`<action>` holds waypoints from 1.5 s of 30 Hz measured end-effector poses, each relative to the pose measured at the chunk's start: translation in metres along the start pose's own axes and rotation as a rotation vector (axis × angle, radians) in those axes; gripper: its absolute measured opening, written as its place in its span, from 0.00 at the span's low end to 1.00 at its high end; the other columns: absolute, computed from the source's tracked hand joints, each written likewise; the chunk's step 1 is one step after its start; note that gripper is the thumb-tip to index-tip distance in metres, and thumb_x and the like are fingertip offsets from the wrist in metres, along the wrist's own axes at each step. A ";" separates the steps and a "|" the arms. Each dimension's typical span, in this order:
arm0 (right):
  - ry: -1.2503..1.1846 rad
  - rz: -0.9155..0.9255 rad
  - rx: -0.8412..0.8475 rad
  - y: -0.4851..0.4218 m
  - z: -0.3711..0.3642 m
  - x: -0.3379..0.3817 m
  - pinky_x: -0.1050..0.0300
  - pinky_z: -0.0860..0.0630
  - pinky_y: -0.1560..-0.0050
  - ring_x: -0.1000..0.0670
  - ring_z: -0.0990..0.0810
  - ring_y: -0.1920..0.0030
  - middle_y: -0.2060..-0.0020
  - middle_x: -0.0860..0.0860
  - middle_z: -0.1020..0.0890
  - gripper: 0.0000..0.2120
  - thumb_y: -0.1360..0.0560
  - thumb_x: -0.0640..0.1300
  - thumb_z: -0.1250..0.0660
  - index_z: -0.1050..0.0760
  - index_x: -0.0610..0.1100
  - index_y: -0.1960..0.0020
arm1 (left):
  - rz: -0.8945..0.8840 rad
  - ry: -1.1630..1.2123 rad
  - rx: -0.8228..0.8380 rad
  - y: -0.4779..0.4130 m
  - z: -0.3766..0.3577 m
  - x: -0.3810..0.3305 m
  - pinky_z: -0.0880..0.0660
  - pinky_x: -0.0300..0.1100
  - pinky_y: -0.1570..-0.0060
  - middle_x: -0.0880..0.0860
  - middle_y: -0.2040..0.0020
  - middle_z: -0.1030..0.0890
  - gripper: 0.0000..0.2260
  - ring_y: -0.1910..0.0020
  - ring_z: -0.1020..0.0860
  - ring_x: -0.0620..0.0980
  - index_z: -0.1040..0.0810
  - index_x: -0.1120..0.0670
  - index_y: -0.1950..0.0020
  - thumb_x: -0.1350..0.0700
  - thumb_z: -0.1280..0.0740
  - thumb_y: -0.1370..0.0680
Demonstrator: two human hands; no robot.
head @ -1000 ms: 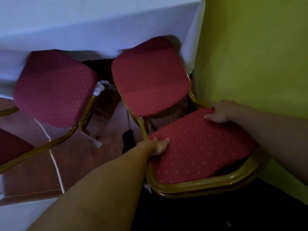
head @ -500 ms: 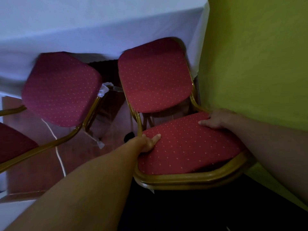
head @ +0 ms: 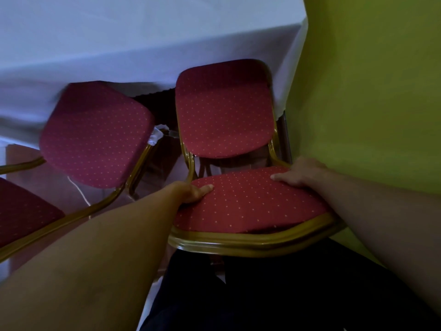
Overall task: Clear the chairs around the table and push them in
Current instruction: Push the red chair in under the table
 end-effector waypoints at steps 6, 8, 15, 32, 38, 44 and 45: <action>-0.010 -0.008 0.007 0.001 -0.005 0.005 0.52 0.27 0.52 0.39 0.21 0.39 0.36 0.42 0.23 0.47 0.35 0.78 0.36 0.24 0.42 0.32 | -0.006 0.003 0.002 -0.009 0.003 0.009 0.35 0.60 0.30 0.61 0.24 0.33 0.41 0.29 0.31 0.64 0.47 0.51 0.18 0.29 0.45 0.23; -0.041 -0.020 0.000 0.001 -0.004 0.004 0.52 0.27 0.51 0.39 0.21 0.39 0.36 0.42 0.22 0.46 0.34 0.76 0.33 0.25 0.41 0.31 | -0.022 0.008 -0.005 -0.011 0.003 0.009 0.35 0.59 0.29 0.60 0.24 0.33 0.40 0.28 0.31 0.64 0.47 0.51 0.18 0.29 0.46 0.22; -0.068 -0.031 -0.012 0.004 0.003 0.001 0.52 0.26 0.51 0.40 0.21 0.40 0.38 0.42 0.21 0.46 0.33 0.74 0.31 0.27 0.39 0.32 | -0.015 0.032 -0.002 -0.014 0.002 0.010 0.34 0.59 0.29 0.61 0.26 0.30 0.40 0.30 0.29 0.63 0.43 0.53 0.19 0.29 0.45 0.23; 0.015 0.015 -0.022 0.013 0.004 0.002 0.54 0.28 0.57 0.44 0.24 0.55 0.50 0.44 0.21 0.38 0.30 0.73 0.34 0.22 0.40 0.41 | -0.057 -0.036 -0.022 -0.010 -0.007 0.006 0.35 0.61 0.29 0.60 0.24 0.32 0.41 0.29 0.30 0.64 0.44 0.51 0.18 0.28 0.46 0.24; 0.096 0.105 -0.043 0.029 0.018 0.031 0.54 0.26 0.52 0.41 0.20 0.41 0.39 0.44 0.21 0.32 0.28 0.65 0.30 0.24 0.41 0.35 | -0.087 -0.275 -0.225 0.014 0.016 -0.001 0.35 0.59 0.28 0.61 0.23 0.36 0.40 0.25 0.35 0.64 0.38 0.52 0.20 0.27 0.46 0.24; 0.038 0.276 -0.105 0.060 0.033 0.093 0.51 0.22 0.45 0.41 0.20 0.41 0.39 0.43 0.20 0.33 0.29 0.65 0.28 0.23 0.43 0.34 | -0.341 -0.299 -0.453 0.052 0.048 -0.015 0.30 0.60 0.33 0.61 0.28 0.31 0.41 0.31 0.29 0.64 0.38 0.49 0.21 0.27 0.47 0.28; 0.024 0.304 -0.123 0.069 0.037 0.107 0.49 0.22 0.43 0.40 0.21 0.40 0.38 0.43 0.21 0.34 0.29 0.66 0.29 0.24 0.44 0.32 | -0.379 -0.304 -0.504 0.062 0.055 -0.016 0.30 0.60 0.33 0.62 0.28 0.31 0.36 0.32 0.28 0.65 0.39 0.50 0.21 0.31 0.45 0.24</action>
Point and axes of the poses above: each hand's wrist, its own y-axis away from the middle knuckle, its own z-axis out of the back of the hand, x = y × z, the point moved 9 cm from there along -y, towards the middle knuckle
